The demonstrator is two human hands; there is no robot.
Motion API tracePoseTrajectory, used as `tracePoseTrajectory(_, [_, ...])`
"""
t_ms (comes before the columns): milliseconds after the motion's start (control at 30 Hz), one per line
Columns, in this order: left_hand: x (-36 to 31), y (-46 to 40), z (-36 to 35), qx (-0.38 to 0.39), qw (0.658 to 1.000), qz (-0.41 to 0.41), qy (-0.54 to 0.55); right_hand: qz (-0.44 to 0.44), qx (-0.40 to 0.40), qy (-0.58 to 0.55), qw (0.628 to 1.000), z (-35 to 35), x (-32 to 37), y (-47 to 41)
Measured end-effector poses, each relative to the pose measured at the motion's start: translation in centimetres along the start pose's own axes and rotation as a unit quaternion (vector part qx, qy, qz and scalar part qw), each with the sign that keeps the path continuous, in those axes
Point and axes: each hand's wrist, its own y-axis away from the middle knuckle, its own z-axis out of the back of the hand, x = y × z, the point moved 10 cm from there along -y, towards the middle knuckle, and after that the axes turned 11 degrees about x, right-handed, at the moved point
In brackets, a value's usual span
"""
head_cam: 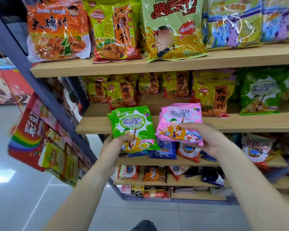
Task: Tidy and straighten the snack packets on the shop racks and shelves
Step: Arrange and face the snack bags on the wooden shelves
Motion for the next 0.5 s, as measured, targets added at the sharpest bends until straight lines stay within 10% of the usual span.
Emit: tracePoseTrajectory(500, [0.5,3.2,-8.5,0.116,0.993,-0.007,-0.036,0.067,0.081,-0.185,0.977,1.4,-2.1,7.5])
